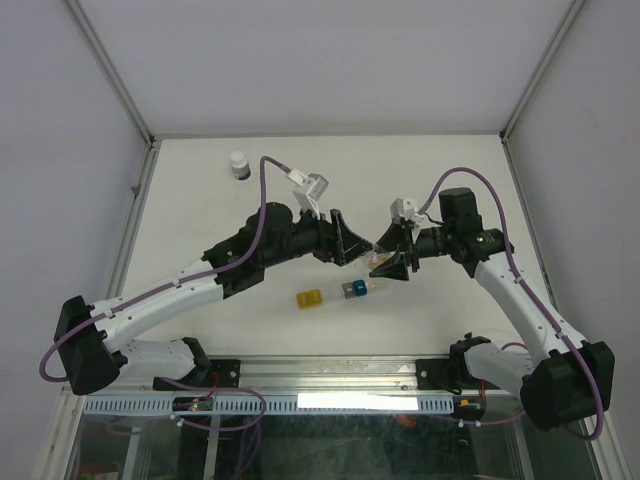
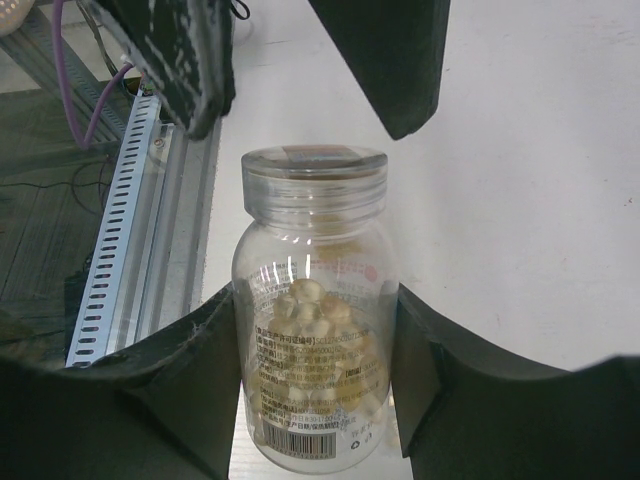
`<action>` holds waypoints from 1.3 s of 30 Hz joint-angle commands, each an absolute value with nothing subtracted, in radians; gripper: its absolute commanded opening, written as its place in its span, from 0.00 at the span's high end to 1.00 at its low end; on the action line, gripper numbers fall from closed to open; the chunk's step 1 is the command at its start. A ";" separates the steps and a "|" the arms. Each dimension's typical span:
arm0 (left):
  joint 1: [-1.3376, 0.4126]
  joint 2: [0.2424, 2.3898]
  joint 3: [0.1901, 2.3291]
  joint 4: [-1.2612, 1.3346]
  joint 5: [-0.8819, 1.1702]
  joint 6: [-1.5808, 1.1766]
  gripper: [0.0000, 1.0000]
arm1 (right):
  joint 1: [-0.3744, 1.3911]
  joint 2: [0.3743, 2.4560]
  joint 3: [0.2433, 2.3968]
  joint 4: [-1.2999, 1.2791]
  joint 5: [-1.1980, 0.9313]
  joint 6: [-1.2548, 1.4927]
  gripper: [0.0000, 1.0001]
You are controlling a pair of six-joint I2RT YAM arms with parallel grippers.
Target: Sort the pills into containers
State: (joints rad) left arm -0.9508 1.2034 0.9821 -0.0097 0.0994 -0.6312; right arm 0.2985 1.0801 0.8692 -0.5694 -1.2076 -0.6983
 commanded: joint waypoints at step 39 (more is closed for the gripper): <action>-0.958 1.340 1.136 -0.157 0.527 -0.027 0.71 | 0.294 1.068 0.892 -0.532 -1.226 -0.700 1.00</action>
